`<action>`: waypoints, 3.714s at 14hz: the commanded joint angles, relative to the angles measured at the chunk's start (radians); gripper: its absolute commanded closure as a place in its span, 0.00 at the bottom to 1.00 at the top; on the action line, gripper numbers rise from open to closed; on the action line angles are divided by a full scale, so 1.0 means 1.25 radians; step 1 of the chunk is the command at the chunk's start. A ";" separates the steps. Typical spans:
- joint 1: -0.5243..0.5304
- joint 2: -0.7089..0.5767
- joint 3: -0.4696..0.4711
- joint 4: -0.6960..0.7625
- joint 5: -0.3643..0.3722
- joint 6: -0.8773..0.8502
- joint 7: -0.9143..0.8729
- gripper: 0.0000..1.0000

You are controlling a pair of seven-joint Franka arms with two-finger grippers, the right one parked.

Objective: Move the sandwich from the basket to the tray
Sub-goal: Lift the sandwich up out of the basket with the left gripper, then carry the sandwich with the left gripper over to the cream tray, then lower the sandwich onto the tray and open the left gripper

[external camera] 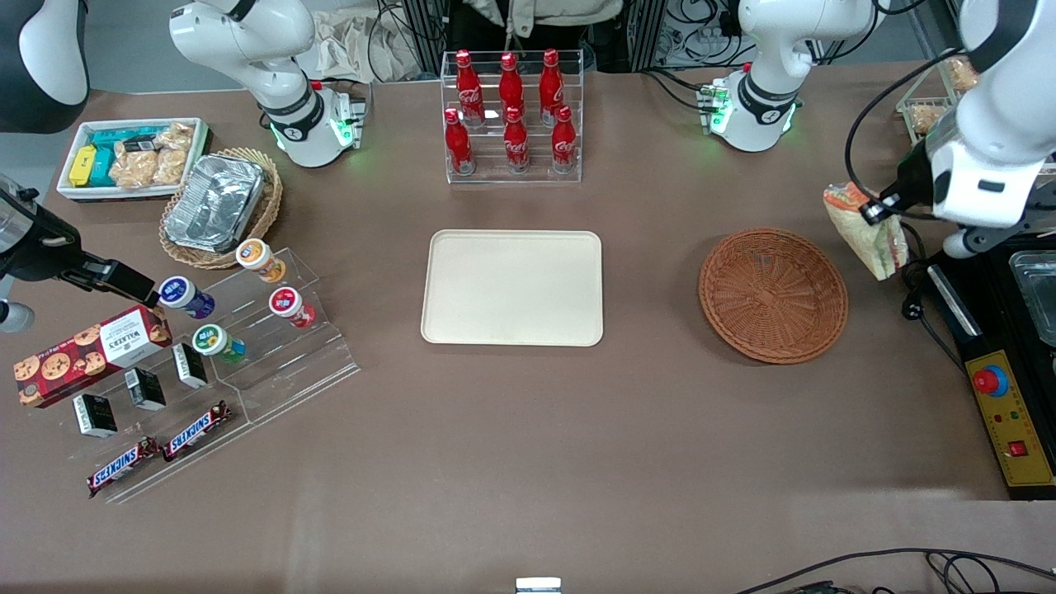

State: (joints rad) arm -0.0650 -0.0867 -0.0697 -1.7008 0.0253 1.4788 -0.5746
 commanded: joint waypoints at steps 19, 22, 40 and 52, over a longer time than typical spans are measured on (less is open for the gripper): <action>-0.054 0.148 -0.269 -0.001 -0.136 0.126 -0.057 1.00; -0.055 0.174 -0.320 -0.040 -0.116 0.228 -0.014 1.00; -0.155 0.401 -0.379 -0.213 0.105 0.667 -0.035 1.00; -0.185 0.406 -0.354 -0.191 0.225 0.636 -0.202 0.01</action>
State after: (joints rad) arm -0.3029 0.4649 -0.5189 -1.9475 0.2854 2.3205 -0.7918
